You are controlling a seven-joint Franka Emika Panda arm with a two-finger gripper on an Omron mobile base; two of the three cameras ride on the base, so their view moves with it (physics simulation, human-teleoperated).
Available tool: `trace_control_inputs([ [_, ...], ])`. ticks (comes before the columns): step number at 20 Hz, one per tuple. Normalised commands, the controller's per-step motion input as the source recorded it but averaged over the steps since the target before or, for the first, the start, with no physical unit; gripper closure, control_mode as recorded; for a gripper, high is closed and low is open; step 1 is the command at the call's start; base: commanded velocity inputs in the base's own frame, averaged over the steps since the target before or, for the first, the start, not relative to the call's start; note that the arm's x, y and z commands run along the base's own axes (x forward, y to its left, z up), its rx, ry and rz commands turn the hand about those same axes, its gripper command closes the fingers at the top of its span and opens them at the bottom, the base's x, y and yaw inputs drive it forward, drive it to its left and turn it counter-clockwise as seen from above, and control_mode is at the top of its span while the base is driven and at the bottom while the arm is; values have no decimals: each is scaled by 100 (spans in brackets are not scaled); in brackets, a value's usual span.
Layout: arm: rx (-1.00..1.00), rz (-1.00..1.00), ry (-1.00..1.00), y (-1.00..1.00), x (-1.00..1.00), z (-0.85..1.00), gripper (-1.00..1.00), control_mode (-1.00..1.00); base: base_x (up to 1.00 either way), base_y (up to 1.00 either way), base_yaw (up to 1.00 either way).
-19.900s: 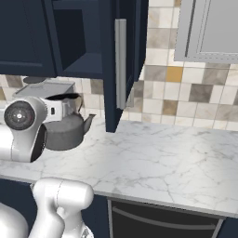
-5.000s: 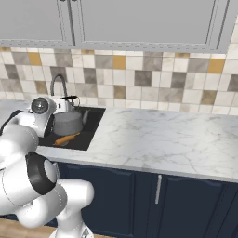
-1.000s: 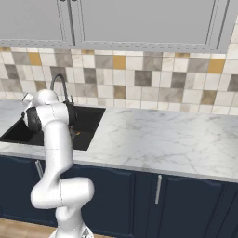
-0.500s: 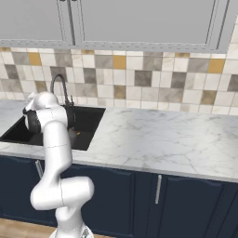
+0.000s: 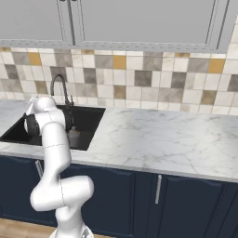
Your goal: Open the cabinet, pick the kettle from the cabinet, and place it in the sink.
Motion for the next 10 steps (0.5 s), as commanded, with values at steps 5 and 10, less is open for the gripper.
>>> trace_control_inputs([
  [5,-19,0,-2,-6,2,0,100,-100,0,0,0],
  [10,-12,0,0,-5,5,0,100,-100,0,0,0],
])
